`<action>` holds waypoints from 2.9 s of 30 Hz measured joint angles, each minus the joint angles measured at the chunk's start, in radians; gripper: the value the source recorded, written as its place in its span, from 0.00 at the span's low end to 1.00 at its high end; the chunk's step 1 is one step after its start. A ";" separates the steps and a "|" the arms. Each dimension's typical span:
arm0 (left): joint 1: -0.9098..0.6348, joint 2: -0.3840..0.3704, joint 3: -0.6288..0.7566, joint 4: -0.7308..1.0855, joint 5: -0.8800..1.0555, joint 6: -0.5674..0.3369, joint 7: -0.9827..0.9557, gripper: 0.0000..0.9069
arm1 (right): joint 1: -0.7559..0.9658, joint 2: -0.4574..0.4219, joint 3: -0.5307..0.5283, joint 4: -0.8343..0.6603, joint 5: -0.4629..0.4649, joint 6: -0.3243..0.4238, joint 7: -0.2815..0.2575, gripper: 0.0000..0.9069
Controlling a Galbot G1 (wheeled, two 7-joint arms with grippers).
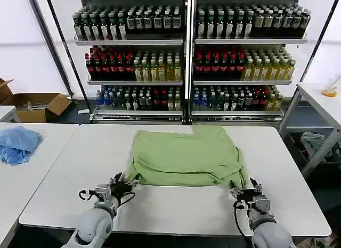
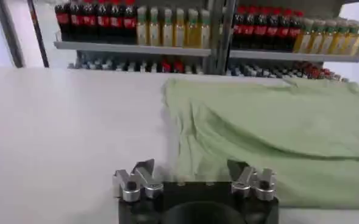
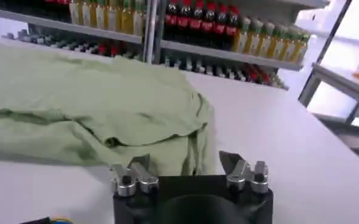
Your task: Fold and organize the clothes.
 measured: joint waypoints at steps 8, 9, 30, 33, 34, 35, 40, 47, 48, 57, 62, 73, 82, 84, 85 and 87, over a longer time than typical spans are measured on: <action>-0.008 0.000 0.001 0.018 -0.019 -0.002 0.013 0.02 | -0.012 0.000 0.004 0.007 0.020 -0.007 0.002 0.00; -0.008 0.001 0.000 0.018 -0.024 -0.001 0.015 0.02 | -0.015 -0.002 0.006 0.010 0.023 -0.008 0.003 0.00; 0.193 0.062 -0.093 -0.213 -0.119 0.038 0.011 0.02 | -0.274 -0.046 0.118 0.242 0.030 -0.027 0.018 0.00; 0.261 0.061 -0.124 -0.274 -0.120 0.039 0.011 0.02 | -0.331 -0.046 0.134 0.281 0.012 -0.028 0.018 0.00; 0.284 0.060 -0.133 -0.293 -0.119 0.040 0.013 0.03 | -0.349 -0.046 0.140 0.293 0.004 -0.029 0.017 0.09; 0.308 0.059 -0.143 -0.312 -0.116 0.041 0.014 0.06 | -0.369 -0.044 0.147 0.306 -0.003 -0.030 0.017 0.99; 0.422 0.058 -0.189 -0.395 -0.076 0.051 0.017 1.00 | -0.445 -0.038 0.166 0.363 -0.035 -0.035 0.014 1.00; 0.518 0.072 -0.246 -0.461 -0.025 0.066 0.025 1.00 | -0.480 -0.048 0.202 0.426 -0.054 -0.012 0.013 1.00; 0.525 0.074 -0.253 -0.465 -0.022 0.067 0.026 1.00 | -0.479 -0.051 0.208 0.430 -0.052 -0.007 0.014 1.00; 0.499 0.120 -0.292 -0.470 -0.043 0.061 0.012 1.00 | -0.303 -0.092 0.169 0.387 0.027 -0.017 0.038 1.00; 0.421 0.147 -0.278 -0.427 -0.076 0.056 -0.011 1.00 | -0.085 -0.095 0.066 0.274 0.115 -0.047 0.067 1.00; 0.112 0.196 -0.134 -0.206 -0.119 0.096 -0.019 1.00 | 0.353 -0.062 -0.146 -0.062 0.310 -0.079 0.098 1.00; -0.136 0.189 0.013 0.006 -0.122 0.117 -0.020 1.00 | 0.596 -0.009 -0.274 -0.306 0.374 -0.089 0.117 1.00; -0.182 0.185 0.041 0.049 -0.124 0.119 -0.020 1.00 | 0.629 0.003 -0.286 -0.349 0.377 -0.089 0.117 1.00; -0.207 0.183 0.056 0.070 -0.125 0.120 -0.019 1.00 | 0.646 0.011 -0.293 -0.373 0.378 -0.090 0.117 1.00; -0.247 0.179 0.078 0.107 -0.129 0.121 -0.019 1.00 | 0.675 0.023 -0.306 -0.412 0.377 -0.091 0.117 1.00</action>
